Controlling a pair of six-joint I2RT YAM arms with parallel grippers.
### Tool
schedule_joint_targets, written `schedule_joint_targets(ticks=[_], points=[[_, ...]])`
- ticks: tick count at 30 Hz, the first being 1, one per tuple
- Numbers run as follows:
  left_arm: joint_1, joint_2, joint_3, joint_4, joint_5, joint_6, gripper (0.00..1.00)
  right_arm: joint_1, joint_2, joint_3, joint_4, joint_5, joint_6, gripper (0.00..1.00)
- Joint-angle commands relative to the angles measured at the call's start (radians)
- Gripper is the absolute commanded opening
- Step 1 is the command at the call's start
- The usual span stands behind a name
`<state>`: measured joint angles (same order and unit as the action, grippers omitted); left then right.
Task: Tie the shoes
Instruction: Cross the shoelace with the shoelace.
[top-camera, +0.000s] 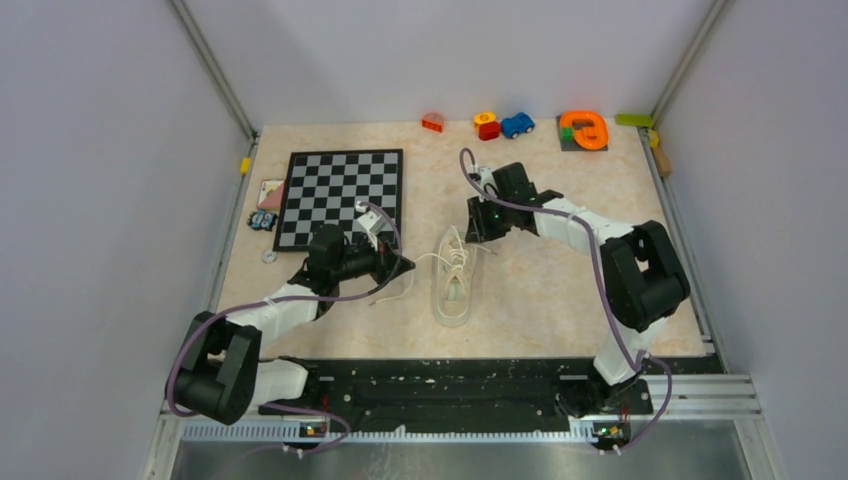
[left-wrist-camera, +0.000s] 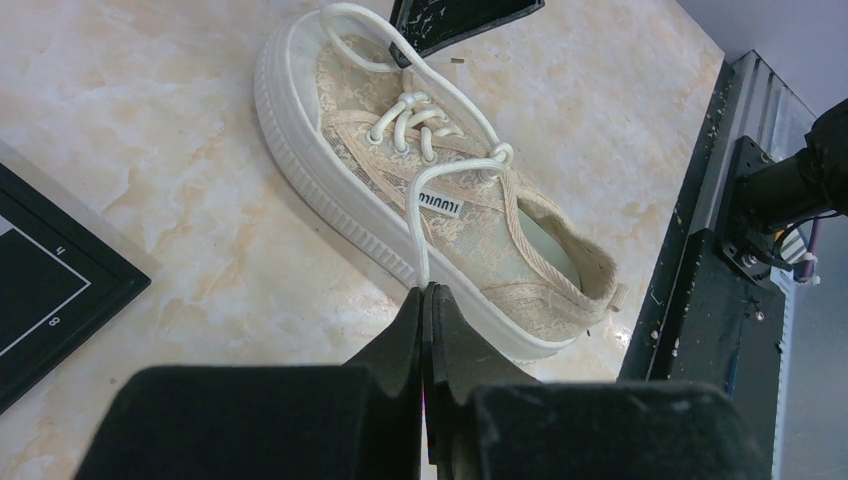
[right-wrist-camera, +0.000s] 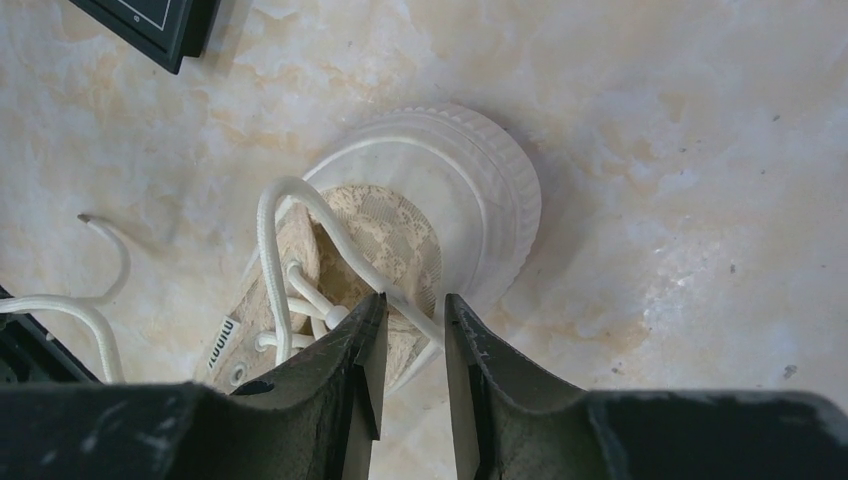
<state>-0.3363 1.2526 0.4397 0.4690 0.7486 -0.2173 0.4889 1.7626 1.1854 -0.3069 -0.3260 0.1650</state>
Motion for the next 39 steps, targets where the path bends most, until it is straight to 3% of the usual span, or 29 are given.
schedule_joint_targets(ticks=[1, 10, 14, 29, 32, 34, 39], points=[[0.003, 0.005, 0.036, 0.023, 0.024, 0.012, 0.0, 0.025, 0.02, 0.04, 0.011, -0.024, -0.015, 0.29], [0.003, 0.008, 0.038, 0.019, 0.025, 0.013, 0.0, 0.04, 0.042, 0.057, -0.009, -0.002, -0.028, 0.26], [0.003, 0.008, 0.037, 0.019, 0.026, 0.015, 0.0, 0.05, 0.044, 0.063, -0.029, 0.022, -0.044, 0.2], [0.003, 0.003, 0.039, 0.016, 0.028, 0.015, 0.0, 0.108, 0.044, 0.105, -0.145, 0.202, -0.09, 0.23], [0.003, 0.005, 0.04, 0.016, 0.027, 0.015, 0.0, 0.109, 0.05, 0.111, -0.144, 0.202, -0.09, 0.17], [0.003, 0.005, 0.04, 0.016, 0.027, 0.015, 0.0, 0.108, 0.047, 0.117, -0.144, 0.202, -0.086, 0.04], [0.003, 0.004, 0.039, 0.016, 0.027, 0.015, 0.0, 0.102, -0.024, 0.083, -0.105, 0.168, -0.06, 0.0]])
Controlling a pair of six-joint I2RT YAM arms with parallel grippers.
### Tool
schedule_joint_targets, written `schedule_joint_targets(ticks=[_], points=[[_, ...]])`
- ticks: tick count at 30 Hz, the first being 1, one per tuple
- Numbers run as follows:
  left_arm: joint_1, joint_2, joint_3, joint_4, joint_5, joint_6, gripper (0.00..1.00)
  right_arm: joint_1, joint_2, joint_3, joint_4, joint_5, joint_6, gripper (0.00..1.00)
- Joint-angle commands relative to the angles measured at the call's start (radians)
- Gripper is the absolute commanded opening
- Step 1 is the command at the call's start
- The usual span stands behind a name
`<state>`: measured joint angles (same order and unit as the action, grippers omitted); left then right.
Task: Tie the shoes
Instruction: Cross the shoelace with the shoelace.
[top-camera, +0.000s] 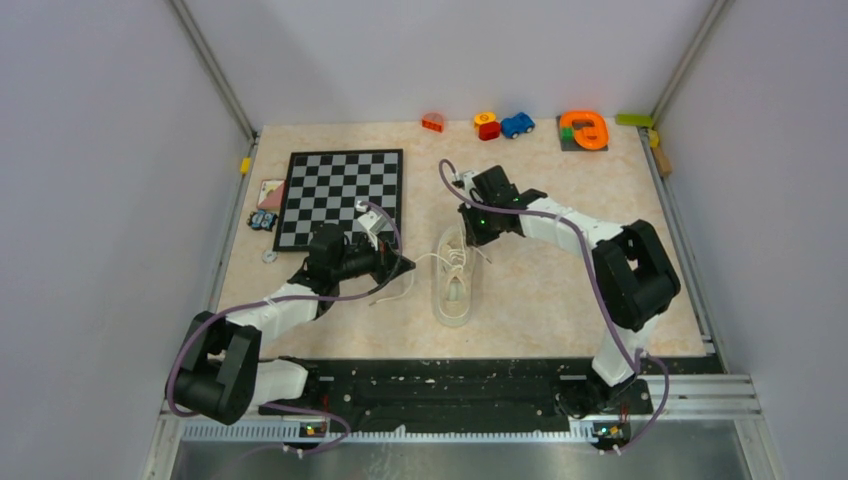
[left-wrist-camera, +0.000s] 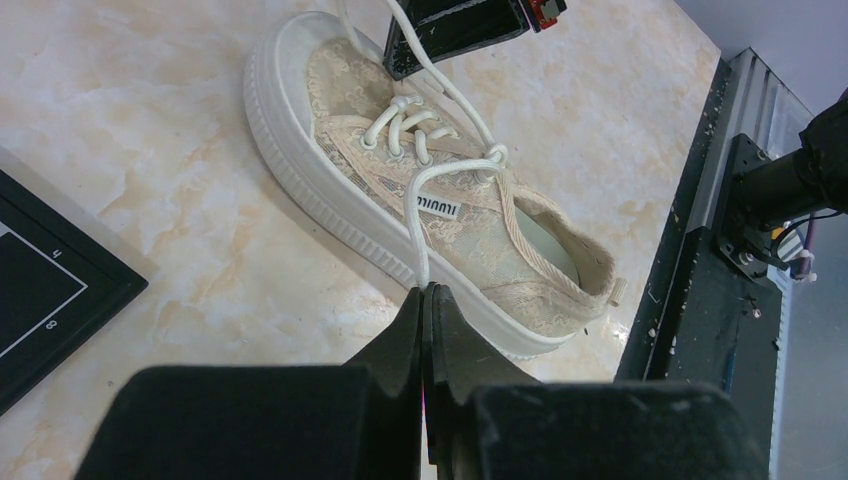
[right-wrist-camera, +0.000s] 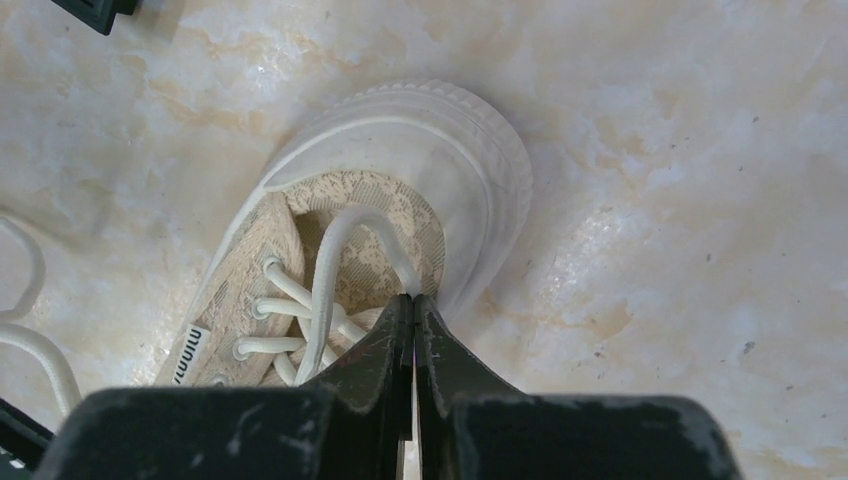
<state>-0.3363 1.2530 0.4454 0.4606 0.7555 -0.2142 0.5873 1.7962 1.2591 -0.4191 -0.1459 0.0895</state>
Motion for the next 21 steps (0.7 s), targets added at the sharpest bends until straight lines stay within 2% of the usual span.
schedule_joint_targets(ticks=[1, 5, 9, 15, 18, 21], points=[[0.003, 0.003, 0.033, 0.024, 0.021, 0.011, 0.0, -0.003, -0.075, -0.001, 0.016, -0.034, 0.021, 0.0], [0.003, -0.002, 0.031, 0.024, 0.02, 0.01, 0.0, -0.049, -0.145, -0.099, 0.104, -0.16, 0.064, 0.0], [0.003, -0.003, 0.028, 0.028, 0.024, 0.009, 0.0, -0.107, -0.194, -0.217, 0.269, -0.34, 0.142, 0.0], [0.004, -0.007, 0.028, 0.029, 0.028, 0.007, 0.0, -0.142, -0.218, -0.327, 0.406, -0.47, 0.234, 0.0], [0.003, -0.011, 0.026, 0.029, 0.027, 0.007, 0.0, -0.152, -0.233, -0.391, 0.545, -0.567, 0.296, 0.0], [0.003, -0.01, 0.024, 0.032, 0.027, 0.004, 0.0, -0.155, -0.229, -0.443, 0.686, -0.603, 0.346, 0.0]])
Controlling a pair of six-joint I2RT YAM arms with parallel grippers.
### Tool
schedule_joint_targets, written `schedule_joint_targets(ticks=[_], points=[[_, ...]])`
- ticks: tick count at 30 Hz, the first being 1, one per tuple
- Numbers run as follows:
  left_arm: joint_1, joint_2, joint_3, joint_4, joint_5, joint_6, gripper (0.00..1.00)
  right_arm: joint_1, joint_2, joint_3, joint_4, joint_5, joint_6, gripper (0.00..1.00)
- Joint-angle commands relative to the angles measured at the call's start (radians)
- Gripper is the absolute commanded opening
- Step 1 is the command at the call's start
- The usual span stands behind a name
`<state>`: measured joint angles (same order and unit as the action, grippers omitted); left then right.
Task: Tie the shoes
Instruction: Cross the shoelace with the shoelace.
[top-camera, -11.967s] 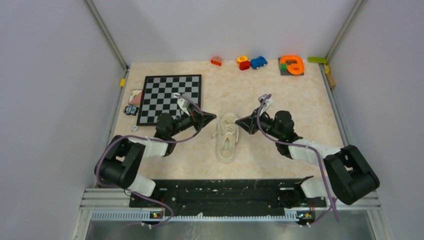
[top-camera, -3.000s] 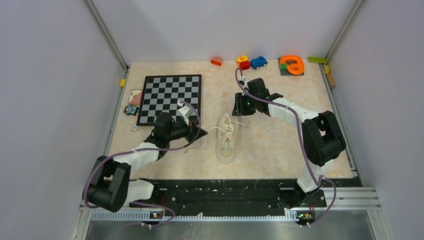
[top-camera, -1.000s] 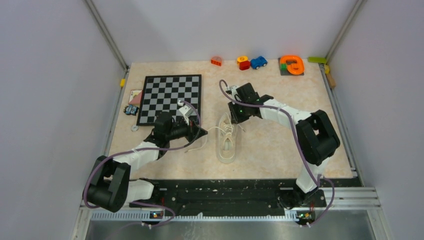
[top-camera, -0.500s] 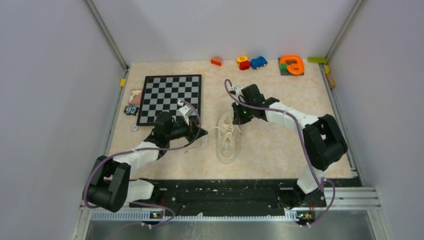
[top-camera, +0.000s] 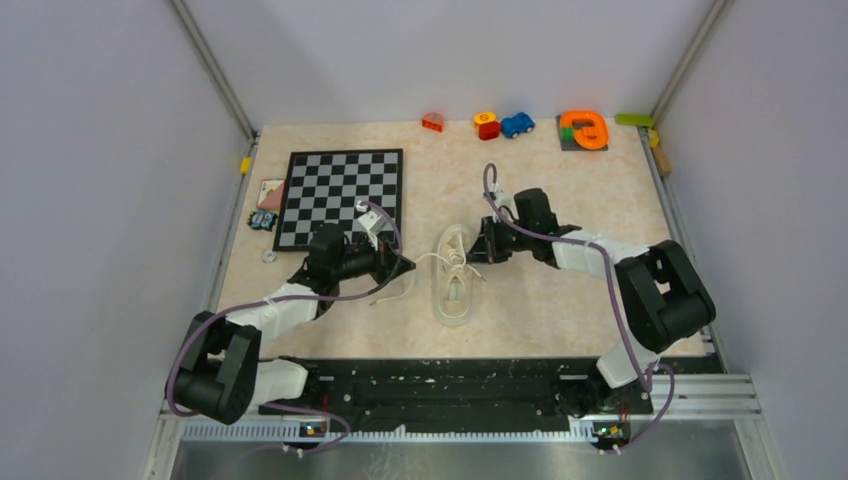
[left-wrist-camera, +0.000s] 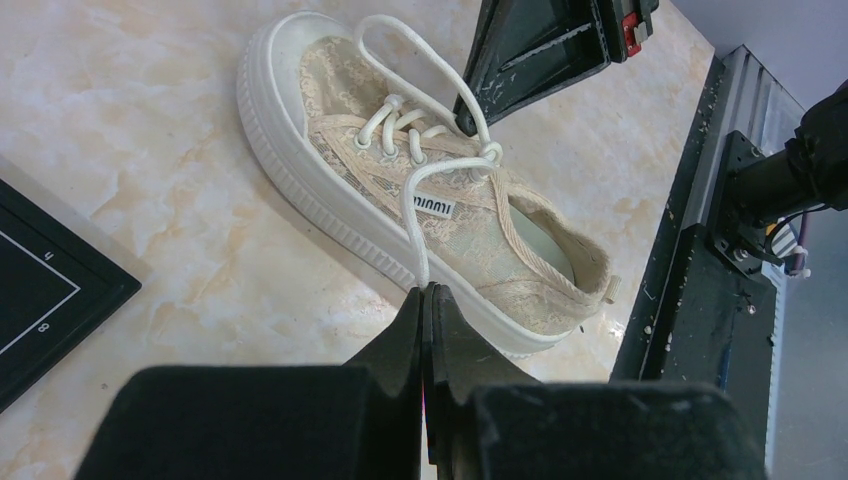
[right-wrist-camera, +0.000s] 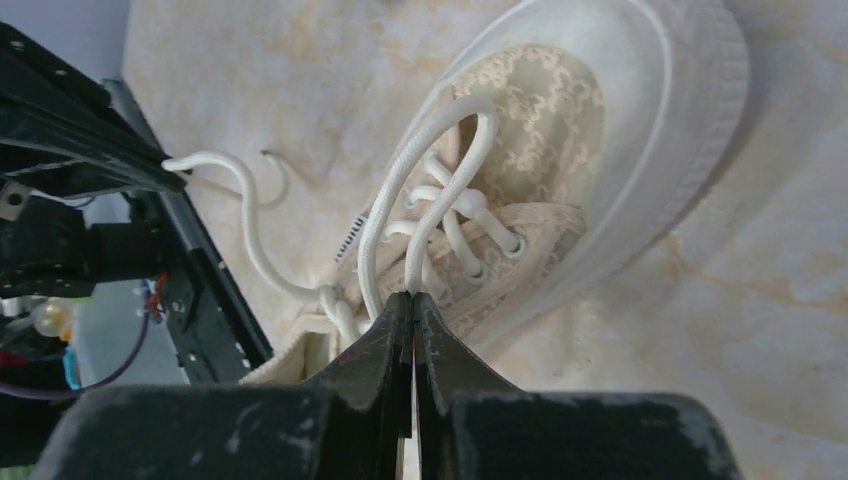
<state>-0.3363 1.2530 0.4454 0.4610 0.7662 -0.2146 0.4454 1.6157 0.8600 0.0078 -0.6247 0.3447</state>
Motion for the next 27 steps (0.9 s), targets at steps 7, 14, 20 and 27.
schedule_joint_targets(ticks=[7, 14, 20, 27], points=[[0.003, -0.021, 0.018, 0.035, 0.019, 0.001, 0.0, -0.047, -0.028, -0.115, 0.427, -0.137, 0.223, 0.0], [0.003, -0.018, 0.016, 0.04, 0.02, 0.0, 0.0, -0.062, -0.034, -0.116, 0.413, -0.12, 0.231, 0.0], [0.003, -0.018, 0.015, 0.044, 0.021, -0.001, 0.0, -0.077, -0.04, -0.142, 0.502, -0.157, 0.274, 0.0], [0.003, -0.014, 0.018, 0.047, 0.023, -0.005, 0.0, -0.083, -0.047, -0.162, 0.521, -0.181, 0.28, 0.0]])
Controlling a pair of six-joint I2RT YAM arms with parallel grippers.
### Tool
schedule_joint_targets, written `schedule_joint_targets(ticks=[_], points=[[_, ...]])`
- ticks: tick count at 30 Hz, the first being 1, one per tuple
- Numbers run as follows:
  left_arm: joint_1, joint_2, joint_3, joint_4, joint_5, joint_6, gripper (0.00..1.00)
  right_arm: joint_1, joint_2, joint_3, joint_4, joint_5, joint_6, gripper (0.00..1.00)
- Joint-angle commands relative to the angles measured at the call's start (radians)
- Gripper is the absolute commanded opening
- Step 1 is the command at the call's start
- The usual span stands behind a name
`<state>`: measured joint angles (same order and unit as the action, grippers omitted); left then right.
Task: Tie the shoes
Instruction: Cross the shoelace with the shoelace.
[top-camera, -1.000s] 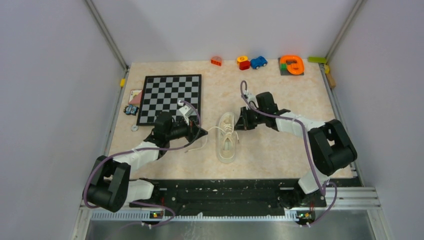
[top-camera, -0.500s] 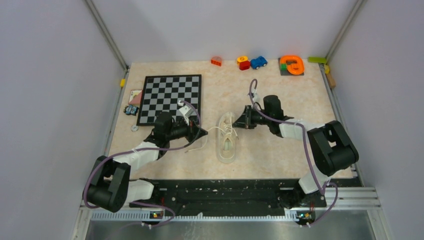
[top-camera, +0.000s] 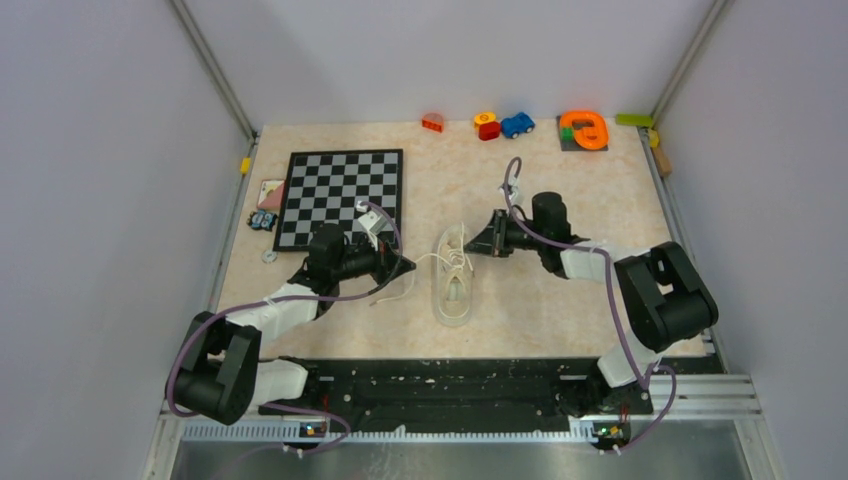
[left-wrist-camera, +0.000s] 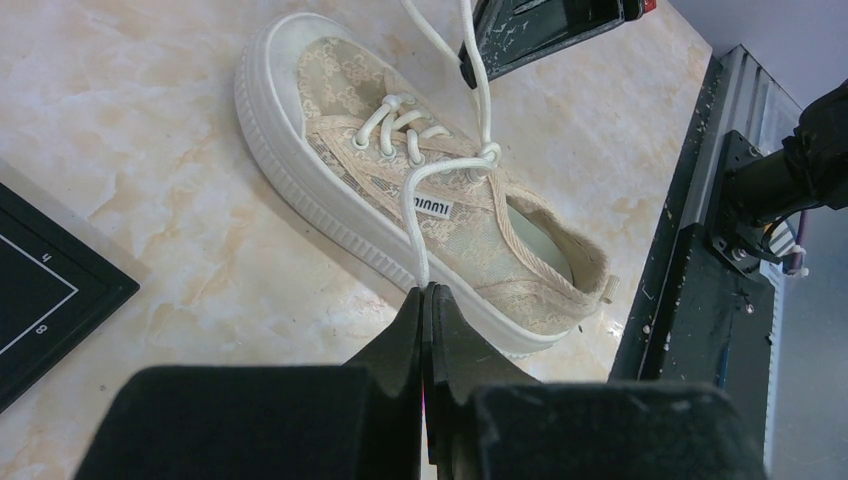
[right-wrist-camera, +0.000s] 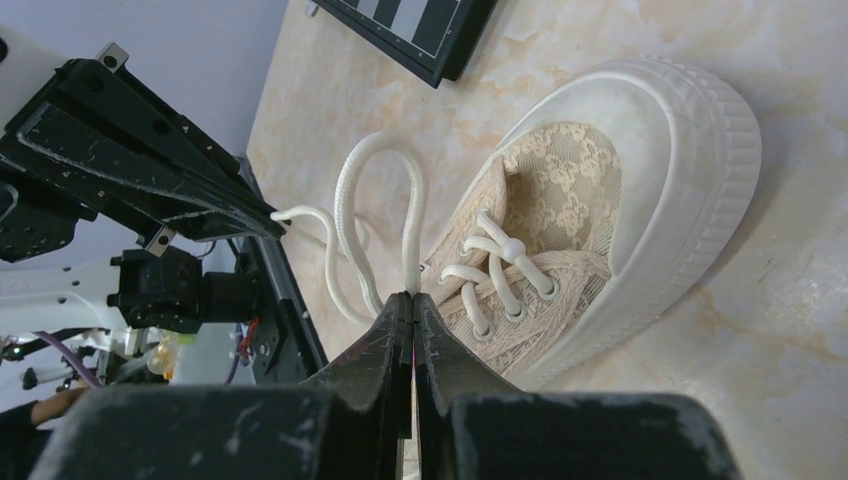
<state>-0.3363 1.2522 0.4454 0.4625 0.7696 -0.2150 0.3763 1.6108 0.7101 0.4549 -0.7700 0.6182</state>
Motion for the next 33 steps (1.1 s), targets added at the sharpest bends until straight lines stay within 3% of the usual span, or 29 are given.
schedule_joint_targets(ticks=[1, 7, 14, 33], points=[[0.003, -0.012, 0.018, 0.046, 0.021, -0.005, 0.0, -0.017, -0.043, -0.017, 0.073, -0.035, 0.003, 0.0], [0.002, -0.002, 0.024, 0.052, 0.028, -0.012, 0.0, -0.031, -0.014, -0.047, 0.132, -0.069, 0.016, 0.0], [0.002, -0.002, 0.022, 0.054, 0.027, -0.014, 0.0, -0.065, 0.03, -0.113, 0.398, -0.142, 0.148, 0.0], [0.0, -0.015, 0.021, 0.043, 0.023, -0.009, 0.0, -0.056, 0.08, -0.102, 0.462, -0.158, 0.152, 0.02]])
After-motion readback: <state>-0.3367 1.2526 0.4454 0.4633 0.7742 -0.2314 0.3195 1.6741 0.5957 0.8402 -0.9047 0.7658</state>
